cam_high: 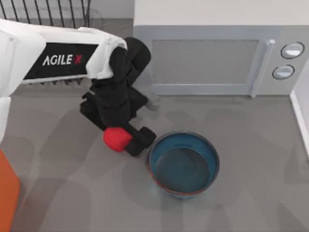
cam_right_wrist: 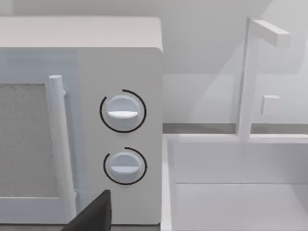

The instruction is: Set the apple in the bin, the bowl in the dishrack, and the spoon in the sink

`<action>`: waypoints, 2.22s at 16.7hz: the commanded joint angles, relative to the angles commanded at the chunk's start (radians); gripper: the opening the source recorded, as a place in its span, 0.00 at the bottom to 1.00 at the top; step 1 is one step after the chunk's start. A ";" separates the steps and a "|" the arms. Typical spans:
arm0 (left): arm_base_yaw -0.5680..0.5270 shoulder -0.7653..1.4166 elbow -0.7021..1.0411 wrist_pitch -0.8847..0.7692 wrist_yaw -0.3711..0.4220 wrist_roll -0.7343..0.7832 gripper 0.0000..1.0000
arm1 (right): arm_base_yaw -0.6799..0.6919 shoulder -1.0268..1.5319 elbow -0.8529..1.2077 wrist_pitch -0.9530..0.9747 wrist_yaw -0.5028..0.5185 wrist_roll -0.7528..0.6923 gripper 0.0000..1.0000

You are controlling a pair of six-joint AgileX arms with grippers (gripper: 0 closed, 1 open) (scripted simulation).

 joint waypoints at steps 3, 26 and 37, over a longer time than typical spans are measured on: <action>0.000 0.000 0.000 0.000 0.000 0.000 0.32 | 0.000 0.000 0.000 0.000 0.000 0.000 1.00; -0.001 -0.107 0.242 -0.342 0.001 -0.005 0.00 | 0.000 0.000 0.000 0.000 0.000 0.000 1.00; 0.089 -0.180 0.215 -0.389 0.003 0.155 0.00 | 0.000 0.000 0.000 0.000 0.000 0.000 1.00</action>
